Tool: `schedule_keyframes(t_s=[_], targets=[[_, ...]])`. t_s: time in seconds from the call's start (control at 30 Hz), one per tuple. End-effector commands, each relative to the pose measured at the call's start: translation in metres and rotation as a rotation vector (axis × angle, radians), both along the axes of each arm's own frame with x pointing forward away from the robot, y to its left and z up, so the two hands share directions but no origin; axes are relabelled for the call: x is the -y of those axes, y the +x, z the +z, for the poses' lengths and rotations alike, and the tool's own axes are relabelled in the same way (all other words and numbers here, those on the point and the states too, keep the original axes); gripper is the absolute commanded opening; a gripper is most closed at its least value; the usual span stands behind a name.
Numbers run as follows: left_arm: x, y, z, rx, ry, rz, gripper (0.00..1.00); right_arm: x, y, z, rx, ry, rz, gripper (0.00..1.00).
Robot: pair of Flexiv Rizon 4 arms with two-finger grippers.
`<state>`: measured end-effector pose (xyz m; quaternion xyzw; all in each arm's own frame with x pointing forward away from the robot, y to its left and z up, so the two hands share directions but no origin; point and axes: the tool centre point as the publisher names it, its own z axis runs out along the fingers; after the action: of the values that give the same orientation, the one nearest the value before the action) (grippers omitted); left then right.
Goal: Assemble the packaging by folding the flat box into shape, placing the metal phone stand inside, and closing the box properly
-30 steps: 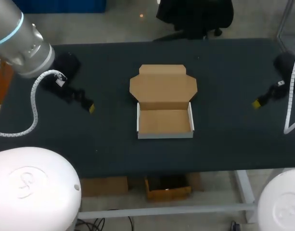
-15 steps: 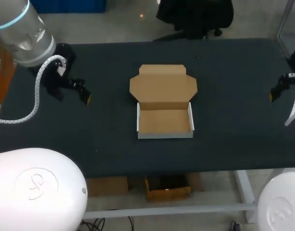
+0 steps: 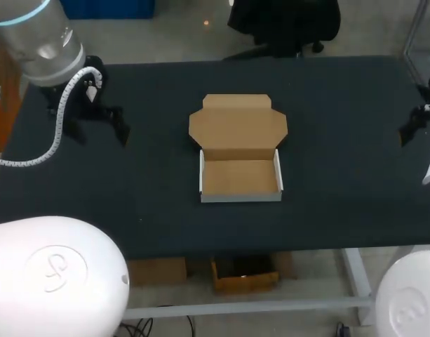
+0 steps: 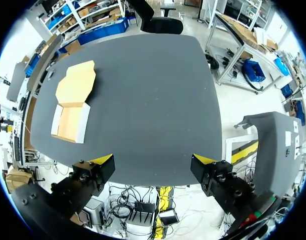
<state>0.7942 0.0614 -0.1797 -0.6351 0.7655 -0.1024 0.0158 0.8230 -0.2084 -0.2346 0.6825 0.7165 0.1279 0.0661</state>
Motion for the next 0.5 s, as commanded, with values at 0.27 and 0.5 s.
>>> schedule_keyframes(t_s=[0.27, 0.5], targets=[[-0.008, 0.011, -0.013, -0.011, -0.030, 0.024, 1.00, 0.008, 0.014, -0.012, -0.039, 0.050, -0.005, 1.00], [-0.009, 0.018, -0.017, -0.014, -0.038, 0.036, 1.00, 0.009, 0.018, -0.016, -0.054, 0.083, -0.018, 1.00]])
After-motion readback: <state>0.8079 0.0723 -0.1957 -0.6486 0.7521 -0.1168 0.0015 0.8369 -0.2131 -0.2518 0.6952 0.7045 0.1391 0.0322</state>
